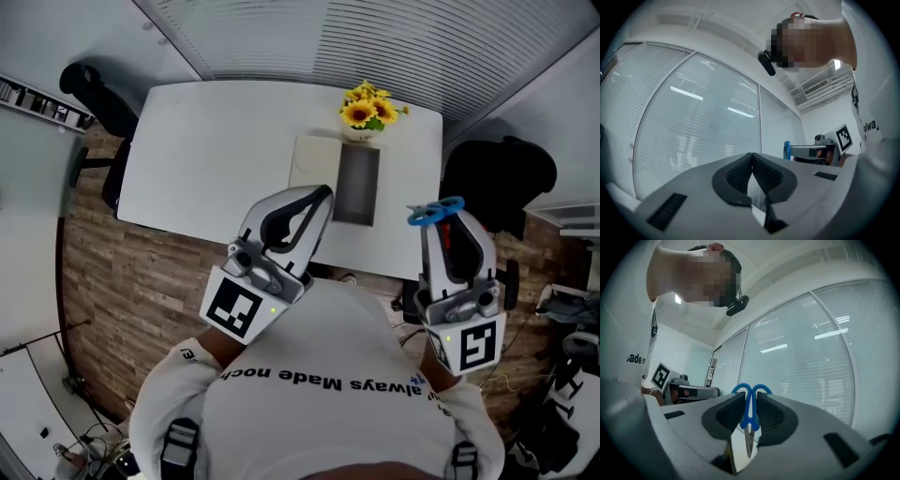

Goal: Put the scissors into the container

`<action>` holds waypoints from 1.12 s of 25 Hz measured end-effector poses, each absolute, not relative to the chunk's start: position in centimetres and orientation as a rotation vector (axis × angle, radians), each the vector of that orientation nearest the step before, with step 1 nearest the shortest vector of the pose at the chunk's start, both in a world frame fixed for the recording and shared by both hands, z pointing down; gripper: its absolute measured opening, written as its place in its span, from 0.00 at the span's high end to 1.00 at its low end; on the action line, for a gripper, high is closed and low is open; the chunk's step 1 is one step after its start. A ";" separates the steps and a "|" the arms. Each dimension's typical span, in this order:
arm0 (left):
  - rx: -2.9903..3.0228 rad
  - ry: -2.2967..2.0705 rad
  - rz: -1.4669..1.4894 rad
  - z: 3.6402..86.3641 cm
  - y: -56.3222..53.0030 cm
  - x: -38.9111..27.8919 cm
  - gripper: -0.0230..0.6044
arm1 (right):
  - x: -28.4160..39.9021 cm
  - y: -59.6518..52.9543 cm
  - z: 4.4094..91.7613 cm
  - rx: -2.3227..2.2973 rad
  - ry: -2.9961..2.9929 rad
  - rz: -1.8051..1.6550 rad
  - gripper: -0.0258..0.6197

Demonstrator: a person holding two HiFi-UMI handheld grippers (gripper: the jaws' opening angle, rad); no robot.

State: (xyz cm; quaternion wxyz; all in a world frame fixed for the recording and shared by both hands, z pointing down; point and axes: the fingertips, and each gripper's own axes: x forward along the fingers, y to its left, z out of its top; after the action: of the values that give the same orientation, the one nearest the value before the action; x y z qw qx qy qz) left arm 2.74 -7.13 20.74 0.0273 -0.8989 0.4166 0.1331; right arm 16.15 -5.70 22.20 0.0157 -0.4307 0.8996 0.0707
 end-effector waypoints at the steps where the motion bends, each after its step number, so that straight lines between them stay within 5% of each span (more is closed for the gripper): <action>1: -2.778 1.286 0.413 20.9 -7.9 2.1 0.93 | 15.5 -6.5 22.3 -1.342 2.799 0.218 0.83; 28: -2.883 1.224 0.448 23.7 -13.6 -4.2 0.93 | 9.1 -11.4 23.7 -1.465 2.806 0.196 0.83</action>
State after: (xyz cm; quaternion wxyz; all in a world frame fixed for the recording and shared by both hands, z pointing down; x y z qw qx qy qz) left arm -4.19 -13.56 23.69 -0.0113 -0.9112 0.3868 0.1416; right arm 9.09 -11.37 23.65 -0.0151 -0.4620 0.8846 0.0617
